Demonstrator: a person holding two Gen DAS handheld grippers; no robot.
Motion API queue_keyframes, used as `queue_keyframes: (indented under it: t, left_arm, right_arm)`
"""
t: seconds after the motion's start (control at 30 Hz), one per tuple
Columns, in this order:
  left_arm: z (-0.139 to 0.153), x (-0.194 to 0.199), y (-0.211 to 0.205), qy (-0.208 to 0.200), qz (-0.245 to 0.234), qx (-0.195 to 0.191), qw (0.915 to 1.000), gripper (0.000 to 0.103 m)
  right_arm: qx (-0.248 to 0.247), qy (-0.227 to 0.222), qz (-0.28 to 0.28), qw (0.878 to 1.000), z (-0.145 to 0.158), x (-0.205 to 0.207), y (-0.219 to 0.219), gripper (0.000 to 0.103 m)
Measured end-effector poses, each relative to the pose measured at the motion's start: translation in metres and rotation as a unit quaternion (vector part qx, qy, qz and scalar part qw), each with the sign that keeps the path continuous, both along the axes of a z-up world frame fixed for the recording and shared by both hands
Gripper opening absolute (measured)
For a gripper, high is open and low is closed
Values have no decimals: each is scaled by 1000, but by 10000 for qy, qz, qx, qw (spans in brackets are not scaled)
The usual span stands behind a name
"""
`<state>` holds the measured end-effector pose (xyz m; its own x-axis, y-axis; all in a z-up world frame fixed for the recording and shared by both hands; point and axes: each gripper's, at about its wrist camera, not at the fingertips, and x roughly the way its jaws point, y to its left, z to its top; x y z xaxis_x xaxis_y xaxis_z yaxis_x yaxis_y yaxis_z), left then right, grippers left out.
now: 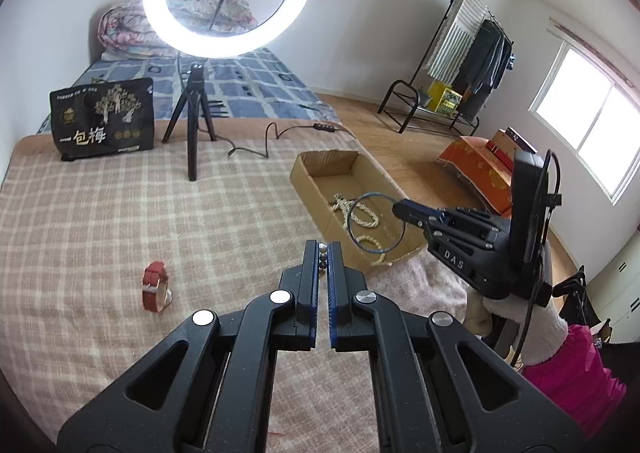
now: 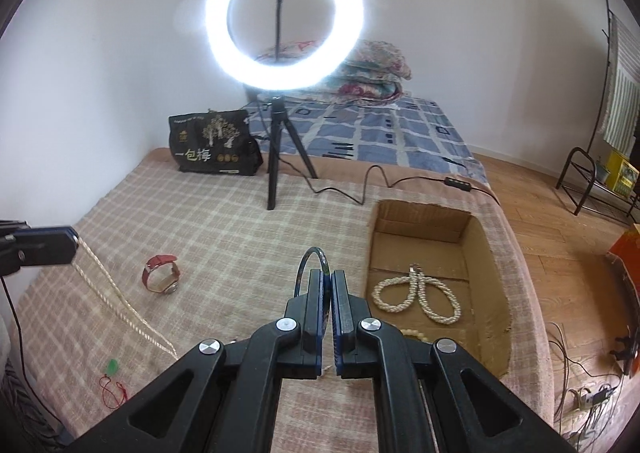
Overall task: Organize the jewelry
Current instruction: 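Lift the pearl strand with the left tool while the right tool carries the bangle to the box, then lower and open the left tool in the box while the right tool releases the bangle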
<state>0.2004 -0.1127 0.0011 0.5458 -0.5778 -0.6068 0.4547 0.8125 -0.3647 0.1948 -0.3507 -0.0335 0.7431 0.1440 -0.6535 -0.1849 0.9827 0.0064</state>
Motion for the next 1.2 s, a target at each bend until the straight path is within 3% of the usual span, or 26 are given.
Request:
queue_keyframes:
  t: [0.83,1.2]
  left_arm:
    - [54,58,-105,-516,-532,-232,9970,1]
    - [38,79,-163,-386,-764,-147,9962,1]
  right_arm:
    - [161,213,-1097,9936,-28,14,-109,1]
    - [279,462,-1260,9906,-53,21,-133,1]
